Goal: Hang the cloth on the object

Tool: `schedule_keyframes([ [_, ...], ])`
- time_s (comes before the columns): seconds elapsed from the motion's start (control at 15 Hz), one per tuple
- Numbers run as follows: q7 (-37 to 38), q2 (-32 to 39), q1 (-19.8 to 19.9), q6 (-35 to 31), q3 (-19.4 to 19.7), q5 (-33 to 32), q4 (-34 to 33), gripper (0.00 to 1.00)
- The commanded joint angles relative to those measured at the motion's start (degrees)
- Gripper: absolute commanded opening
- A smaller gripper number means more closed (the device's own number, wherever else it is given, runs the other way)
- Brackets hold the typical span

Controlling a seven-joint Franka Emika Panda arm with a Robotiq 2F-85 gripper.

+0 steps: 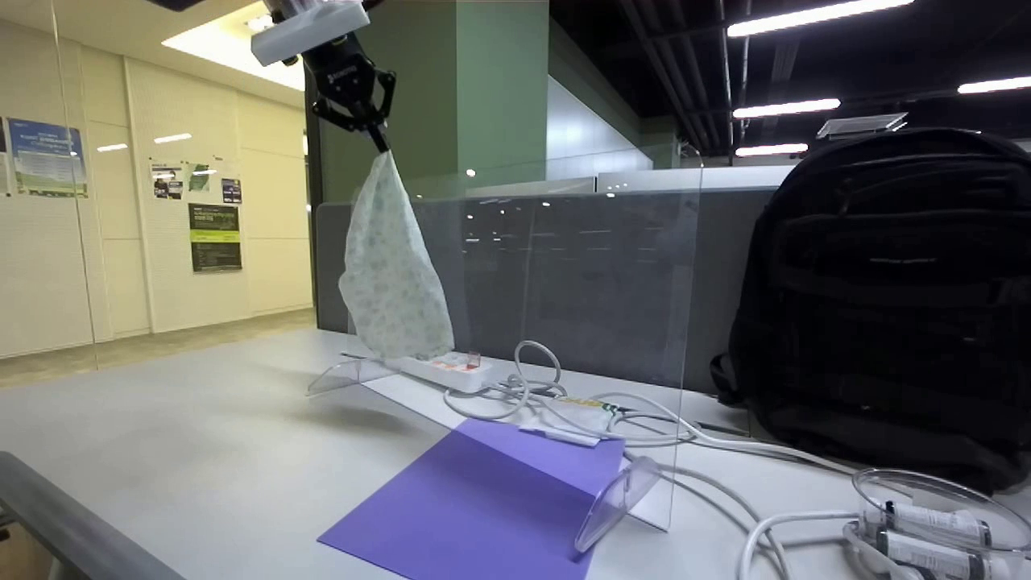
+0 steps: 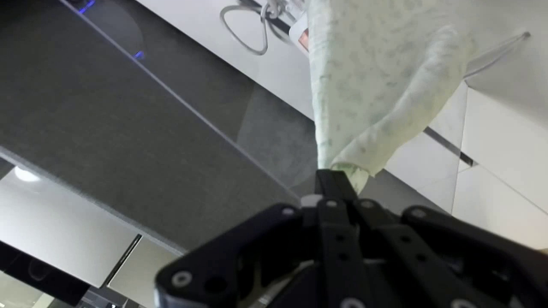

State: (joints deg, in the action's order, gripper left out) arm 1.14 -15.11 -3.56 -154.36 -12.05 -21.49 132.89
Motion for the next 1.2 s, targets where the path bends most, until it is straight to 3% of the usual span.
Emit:
schedule_keyframes([
  [0.0, 4.6, 1.8, 1.4, -0.6, -1.5, -2.3, -6.2, 0.0],
  [0.33, 12.6, 3.9, 7.0, -4.6, -3.9, -10.4, -14.1, 0.0],
  [0.4, 7.6, 1.7, 4.6, -4.2, -2.5, -6.9, -9.6, 0.01],
  [0.67, 9.7, 3.0, 6.3, -4.6, -3.2, -8.7, -12.4, 0.0],
  [1.13, 20.6, 5.5, 15.6, -10.7, -3.8, -22.4, -15.4, 0.0],
])
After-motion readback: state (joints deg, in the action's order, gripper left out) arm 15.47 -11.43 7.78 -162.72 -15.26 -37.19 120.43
